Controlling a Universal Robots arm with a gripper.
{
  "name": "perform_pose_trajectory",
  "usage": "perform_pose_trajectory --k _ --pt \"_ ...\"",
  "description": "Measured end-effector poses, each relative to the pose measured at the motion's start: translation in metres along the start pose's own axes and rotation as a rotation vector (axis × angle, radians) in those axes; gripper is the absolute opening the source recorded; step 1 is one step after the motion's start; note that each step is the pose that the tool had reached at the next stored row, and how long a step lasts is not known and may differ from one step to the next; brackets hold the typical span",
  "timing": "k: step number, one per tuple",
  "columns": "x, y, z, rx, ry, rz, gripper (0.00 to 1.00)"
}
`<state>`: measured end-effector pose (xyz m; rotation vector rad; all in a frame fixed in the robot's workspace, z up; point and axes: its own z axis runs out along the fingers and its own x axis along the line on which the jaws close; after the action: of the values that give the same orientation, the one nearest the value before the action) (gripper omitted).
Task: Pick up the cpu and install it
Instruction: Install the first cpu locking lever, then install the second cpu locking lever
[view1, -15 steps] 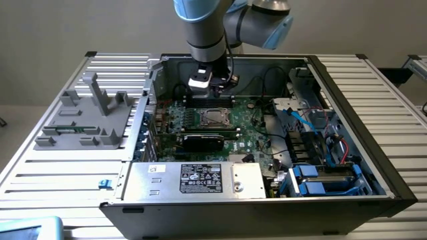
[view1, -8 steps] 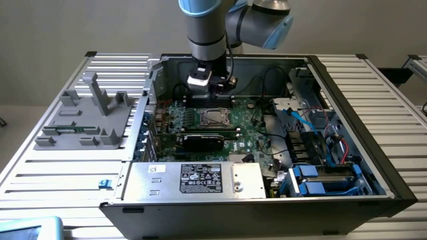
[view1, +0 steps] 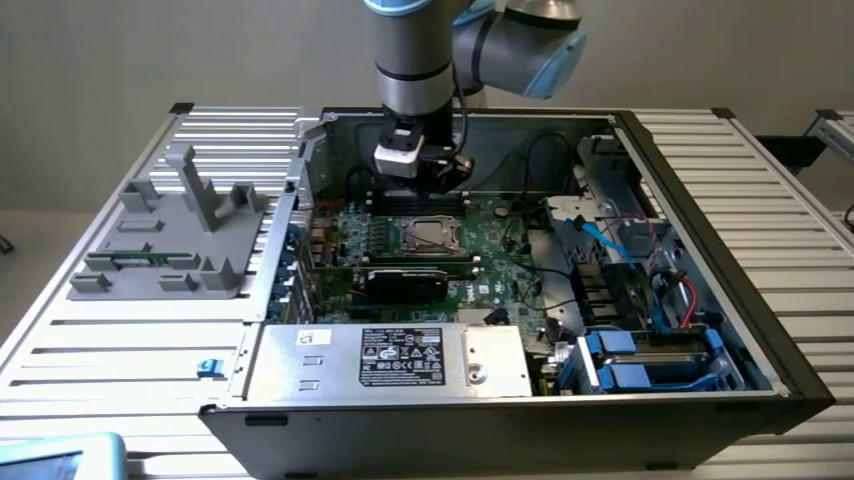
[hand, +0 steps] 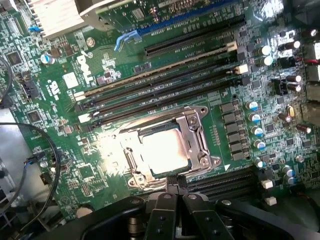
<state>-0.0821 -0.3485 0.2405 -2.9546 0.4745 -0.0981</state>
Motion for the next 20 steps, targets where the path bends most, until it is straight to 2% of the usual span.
perform_pose_trajectory --k 2,4,6,10,20 --pt "0.000 -0.0002 -0.0012 -0.0174 -0.0040 -0.001 0.11" --pt "0.000 -0.0005 -0.0031 -0.0319 -0.0070 -0.002 0.11" --pt "0.000 -0.0012 -0.0073 -0.0412 -0.0075 -0.002 0.11" --pt "0.001 -0.0031 -0.0190 -0.0453 -0.0113 -0.002 0.11" --pt "0.001 -0.0031 -0.0191 -0.0454 -0.0117 -0.002 0.11"
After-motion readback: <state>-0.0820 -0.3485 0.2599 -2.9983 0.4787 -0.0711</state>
